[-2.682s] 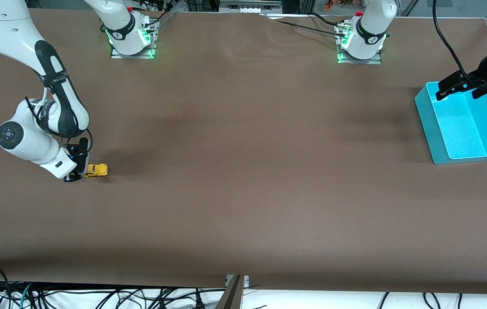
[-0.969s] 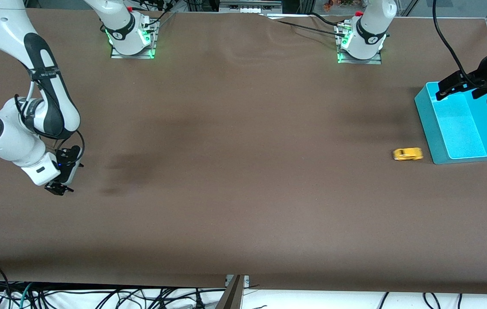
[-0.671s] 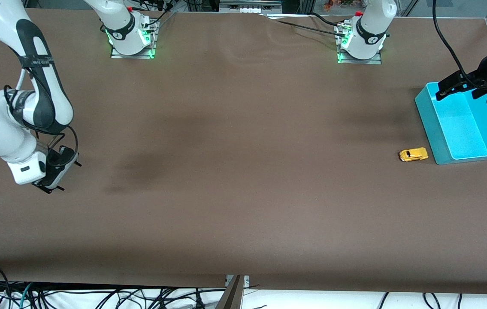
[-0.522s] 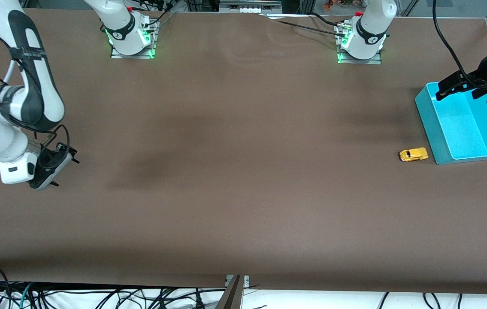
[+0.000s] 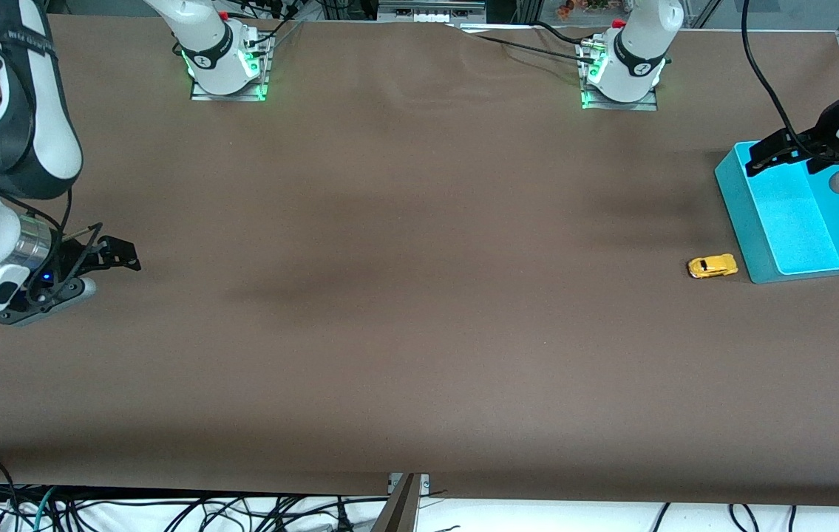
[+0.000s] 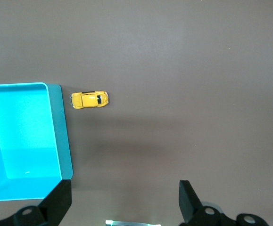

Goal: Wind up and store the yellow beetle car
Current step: 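Raise the right gripper away while the left gripper moves toward the car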

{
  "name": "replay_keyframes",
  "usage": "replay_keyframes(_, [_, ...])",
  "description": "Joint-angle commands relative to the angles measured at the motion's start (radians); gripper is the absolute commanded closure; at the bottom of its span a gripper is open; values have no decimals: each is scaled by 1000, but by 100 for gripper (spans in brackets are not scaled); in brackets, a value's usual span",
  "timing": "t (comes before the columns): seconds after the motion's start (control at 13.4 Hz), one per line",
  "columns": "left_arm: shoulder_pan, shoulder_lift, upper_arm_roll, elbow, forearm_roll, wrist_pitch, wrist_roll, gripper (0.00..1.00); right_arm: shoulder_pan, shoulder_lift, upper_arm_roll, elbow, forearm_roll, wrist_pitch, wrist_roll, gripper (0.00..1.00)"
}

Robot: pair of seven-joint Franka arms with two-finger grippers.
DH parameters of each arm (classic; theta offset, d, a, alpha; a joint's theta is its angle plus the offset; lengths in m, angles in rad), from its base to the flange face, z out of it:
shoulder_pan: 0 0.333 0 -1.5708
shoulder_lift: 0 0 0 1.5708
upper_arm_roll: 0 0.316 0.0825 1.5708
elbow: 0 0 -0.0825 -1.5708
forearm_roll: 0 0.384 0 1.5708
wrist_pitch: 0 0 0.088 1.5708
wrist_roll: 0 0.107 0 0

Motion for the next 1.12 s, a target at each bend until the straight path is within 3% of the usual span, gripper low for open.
replay_keyframes(0.0, [3, 7, -2, -4, 11, 11, 27, 0, -8, -82, 20, -5, 2, -84, 142, 0])
replay_keyframes(0.3, [0, 37, -6, -8, 11, 8, 29, 0, -8, -107, 23, 98, -2, -236, 143, 0])
replay_keyframes(0.45, [1, 65, -6, -23, 12, 26, 30, 0, -9, -102, 21, 106, -36, -238, 132, 0])
replay_keyframes(0.67, [23, 53, -6, -170, 17, 133, 73, 0, -9, -104, 20, 124, -129, -239, 135, 0])
replay_keyframes(1.04, [112, 53, -6, -470, 11, 490, 313, 0, -31, -84, 1, 161, -142, -231, 140, 0])
